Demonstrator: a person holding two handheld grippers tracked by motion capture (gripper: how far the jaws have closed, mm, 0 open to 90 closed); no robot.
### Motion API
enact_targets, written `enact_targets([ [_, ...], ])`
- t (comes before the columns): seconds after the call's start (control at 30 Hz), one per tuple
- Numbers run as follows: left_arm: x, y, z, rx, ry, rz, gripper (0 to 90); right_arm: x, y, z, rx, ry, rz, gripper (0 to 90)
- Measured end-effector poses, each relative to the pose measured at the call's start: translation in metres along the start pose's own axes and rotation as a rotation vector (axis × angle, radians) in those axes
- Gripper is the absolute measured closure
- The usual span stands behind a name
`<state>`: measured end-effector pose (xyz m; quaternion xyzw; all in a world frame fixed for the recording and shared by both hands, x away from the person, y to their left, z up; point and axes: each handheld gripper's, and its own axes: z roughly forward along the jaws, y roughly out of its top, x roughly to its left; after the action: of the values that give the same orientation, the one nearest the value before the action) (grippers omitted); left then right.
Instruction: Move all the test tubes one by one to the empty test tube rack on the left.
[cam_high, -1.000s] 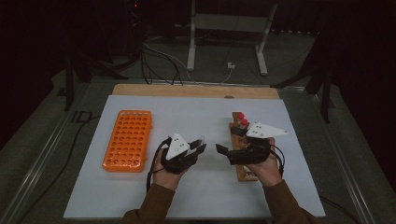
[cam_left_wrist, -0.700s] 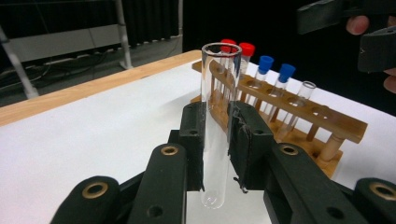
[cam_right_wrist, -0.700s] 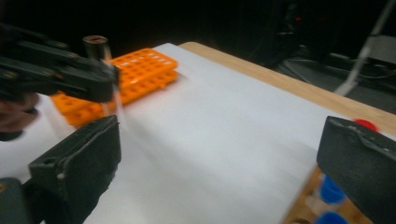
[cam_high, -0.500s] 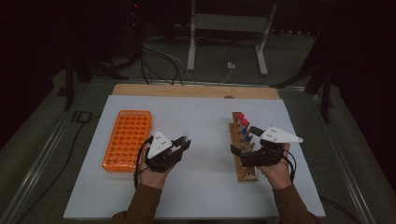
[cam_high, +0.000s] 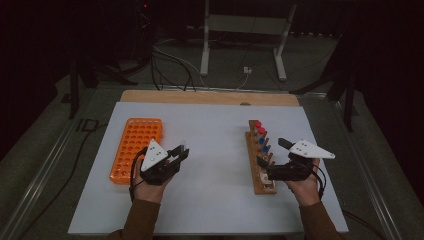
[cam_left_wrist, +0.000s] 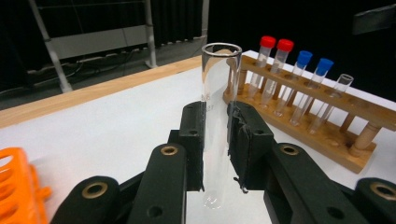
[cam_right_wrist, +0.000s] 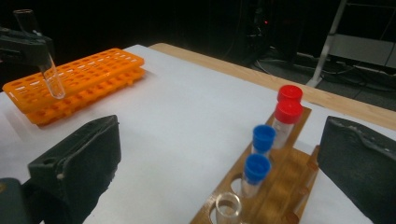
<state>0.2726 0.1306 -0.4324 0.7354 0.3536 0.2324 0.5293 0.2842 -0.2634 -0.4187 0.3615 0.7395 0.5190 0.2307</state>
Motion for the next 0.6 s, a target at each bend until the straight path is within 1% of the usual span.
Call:
enact_targets([
  [0.2, 0.011, -0.006, -0.012, 0.003, 0.024, -0.007, 75.9, -0.005, -0.007, -0.006, 0.002, -0.012, 0.010, 0.0],
  [0.3, 0.018, -0.010, -0.020, 0.009, 0.043, -0.008, 75.9, -0.007, -0.010, -0.009, -0.002, -0.016, 0.015, 0.0],
  [0.43, 0.027, -0.017, -0.031, 0.016, 0.072, -0.023, 75.9, -0.010, -0.013, -0.012, -0.005, -0.020, 0.023, 0.0],
  [0.6, 0.036, -0.027, -0.042, 0.031, 0.103, -0.036, 75.9, -0.011, -0.016, -0.013, -0.003, -0.023, 0.029, 0.0],
])
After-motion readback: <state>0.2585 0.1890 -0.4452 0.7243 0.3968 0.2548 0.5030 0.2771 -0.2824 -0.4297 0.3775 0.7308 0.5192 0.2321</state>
